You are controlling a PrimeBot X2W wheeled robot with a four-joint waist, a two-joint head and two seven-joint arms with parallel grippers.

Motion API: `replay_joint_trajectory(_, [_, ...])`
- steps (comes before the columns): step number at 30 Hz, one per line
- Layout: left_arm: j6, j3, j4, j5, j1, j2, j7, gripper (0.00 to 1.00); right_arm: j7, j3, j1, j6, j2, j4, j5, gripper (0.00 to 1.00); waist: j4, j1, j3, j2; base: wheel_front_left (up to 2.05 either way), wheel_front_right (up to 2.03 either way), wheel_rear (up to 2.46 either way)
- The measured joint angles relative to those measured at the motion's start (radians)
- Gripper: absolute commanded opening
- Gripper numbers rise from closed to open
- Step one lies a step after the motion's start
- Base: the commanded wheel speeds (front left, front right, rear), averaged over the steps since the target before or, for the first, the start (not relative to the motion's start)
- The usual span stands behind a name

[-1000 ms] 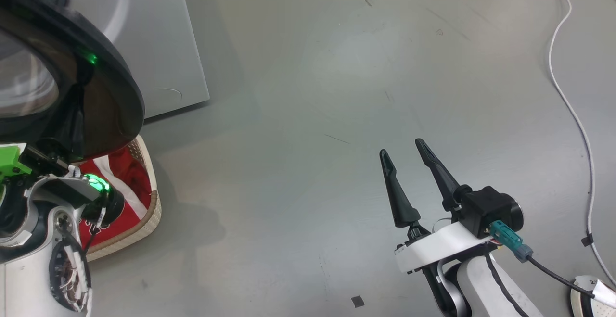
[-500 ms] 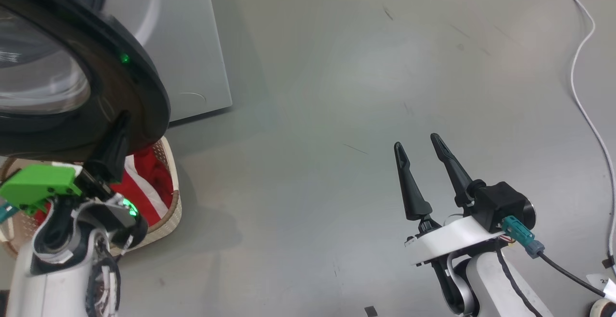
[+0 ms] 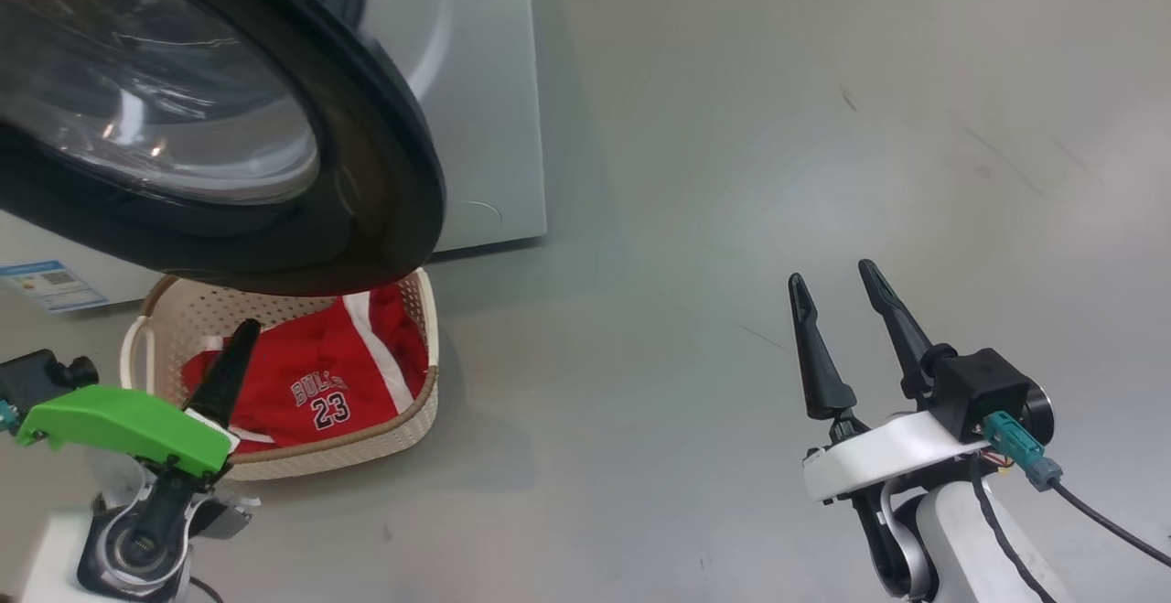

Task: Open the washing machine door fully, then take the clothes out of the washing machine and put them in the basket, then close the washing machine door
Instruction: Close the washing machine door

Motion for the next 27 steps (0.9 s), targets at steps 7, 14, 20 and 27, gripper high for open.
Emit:
replay_joint_trajectory(7, [0.000,-0.024,-0.033,0.153,0.024,0.015,-0.132,0.00,0.000,-0.013,0.017,0.002,-0.003,0.002,-0.002,1.00,0.074,0.0000,-0.036,0.0000,0.00,0.00,0.00])
replay_joint_trajectory(14, [0.000,-0.044,-0.064,0.338,0.072,0.056,-0.299,0.00,0.000,-0.018,0.033,0.014,-0.003,0.003,-0.009,1.00,0.149,0.0000,-0.070,0.0000,0.00,0.00,0.00])
replay_joint_trajectory(20, [0.000,-0.063,-0.067,0.473,0.128,0.079,-0.424,0.00,0.000,-0.017,0.035,0.020,-0.002,0.004,-0.011,1.00,0.188,0.0000,-0.092,0.0000,0.00,0.00,0.00])
replay_joint_trajectory(27, [0.011,-0.073,-0.070,0.615,0.167,0.093,-0.503,0.84,0.000,-0.018,0.047,0.025,0.000,0.006,-0.012,1.00,0.198,0.0000,-0.104,0.0000,0.00,0.00,0.00])
